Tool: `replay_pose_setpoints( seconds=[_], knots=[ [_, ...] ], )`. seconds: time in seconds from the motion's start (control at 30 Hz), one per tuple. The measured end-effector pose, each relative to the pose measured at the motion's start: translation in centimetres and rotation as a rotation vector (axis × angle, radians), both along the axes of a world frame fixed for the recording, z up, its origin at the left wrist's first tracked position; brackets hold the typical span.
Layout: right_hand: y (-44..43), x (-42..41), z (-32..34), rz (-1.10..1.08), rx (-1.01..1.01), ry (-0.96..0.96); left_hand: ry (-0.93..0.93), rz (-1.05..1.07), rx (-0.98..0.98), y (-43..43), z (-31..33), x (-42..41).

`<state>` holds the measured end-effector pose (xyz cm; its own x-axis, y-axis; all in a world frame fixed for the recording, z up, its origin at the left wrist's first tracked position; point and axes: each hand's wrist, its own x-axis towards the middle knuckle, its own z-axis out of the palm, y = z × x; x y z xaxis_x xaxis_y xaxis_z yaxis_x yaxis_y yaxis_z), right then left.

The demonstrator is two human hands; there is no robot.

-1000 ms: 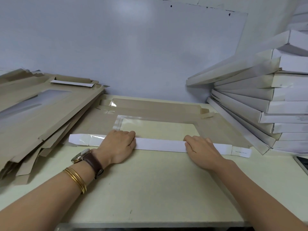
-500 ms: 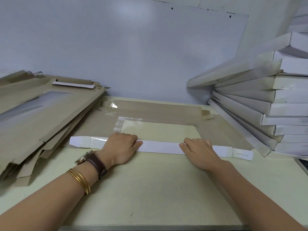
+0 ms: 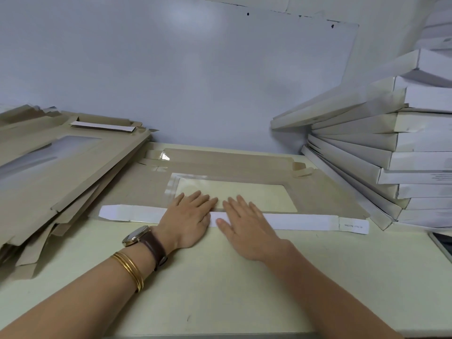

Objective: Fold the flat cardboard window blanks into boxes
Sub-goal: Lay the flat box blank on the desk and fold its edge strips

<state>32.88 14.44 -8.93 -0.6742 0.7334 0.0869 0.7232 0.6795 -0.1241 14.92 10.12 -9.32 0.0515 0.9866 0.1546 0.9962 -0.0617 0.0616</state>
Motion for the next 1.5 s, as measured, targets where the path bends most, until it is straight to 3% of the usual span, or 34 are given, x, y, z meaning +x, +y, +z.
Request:
replay_pose_setpoints(
  seconds=[0.27, 0.97, 1.5],
  knots=[
    [-0.4, -1.8, -0.4, 0.040, -0.140, -0.035, -0.064, 0.000, -0.207, 0.3, 0.3, -0.3],
    [5.3, 13.8, 0.3, -0.287, -0.189, -0.049, -0.076, 0.188, -0.215, -2.2, 0.5, -5.6],
    [6.1, 17.8, 0.9, -0.391, -0.205, -0.062, -0.075, 0.371, -0.180, -3.2, -0.3, -10.1]
  ],
)
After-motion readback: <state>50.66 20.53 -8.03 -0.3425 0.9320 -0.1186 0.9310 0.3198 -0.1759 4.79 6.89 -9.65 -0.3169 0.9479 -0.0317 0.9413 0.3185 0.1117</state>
